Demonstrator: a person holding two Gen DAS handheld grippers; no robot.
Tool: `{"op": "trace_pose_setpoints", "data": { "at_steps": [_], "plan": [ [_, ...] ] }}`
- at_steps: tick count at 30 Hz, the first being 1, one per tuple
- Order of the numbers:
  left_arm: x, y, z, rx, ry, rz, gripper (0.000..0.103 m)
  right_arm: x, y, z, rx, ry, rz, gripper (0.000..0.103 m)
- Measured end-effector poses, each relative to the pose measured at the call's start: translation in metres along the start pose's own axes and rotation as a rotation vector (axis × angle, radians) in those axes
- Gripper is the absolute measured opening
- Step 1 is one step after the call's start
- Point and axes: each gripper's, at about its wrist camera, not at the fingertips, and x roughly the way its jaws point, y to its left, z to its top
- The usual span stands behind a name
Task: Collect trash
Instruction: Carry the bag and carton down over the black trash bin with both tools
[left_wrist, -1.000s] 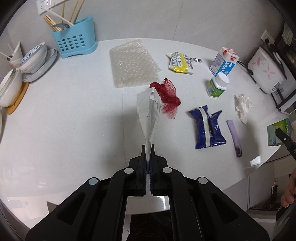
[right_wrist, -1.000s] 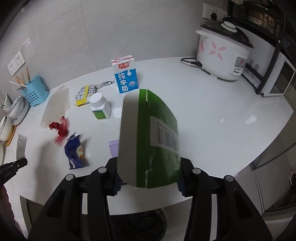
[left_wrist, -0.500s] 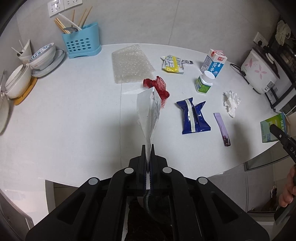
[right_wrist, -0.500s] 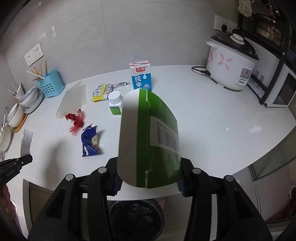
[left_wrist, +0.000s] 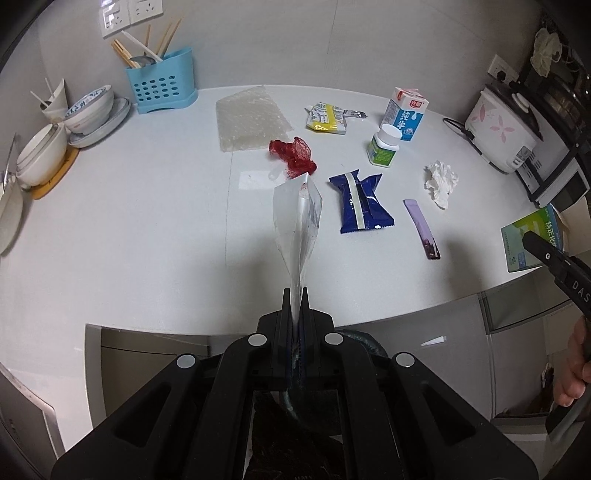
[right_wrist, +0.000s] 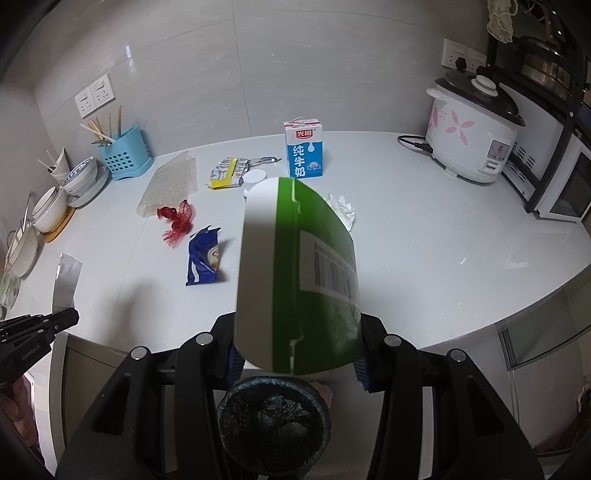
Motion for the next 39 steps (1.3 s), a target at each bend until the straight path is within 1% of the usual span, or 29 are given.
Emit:
{"op": "trace_pose_setpoints", "data": {
  "at_steps": [9,23,30,39],
  "plan": [
    [-0.008,-0.018,-0.032,0.029,0.006,-0.011,0.001,-0.010,0.001,-0.024,-0.012,0.012,0.028,0.044],
    [-0.004,-0.034,-0.069,0.061,0.026,-0.021,0.001,-0.015,0.006,-0.059,-0.043,0.039,0.058,0.044],
    [0.007,-0.034,-0.087,0.060,0.039,-0.019,0.001,-0.007,0.012,-0.082,-0.066,0.073,0.072,0.044],
    [0.034,-0.026,-0.109,0.053,0.062,-0.004,0.001,0.012,0.017,-0.107,-0.084,0.123,0.092,0.044]
  ]
}}
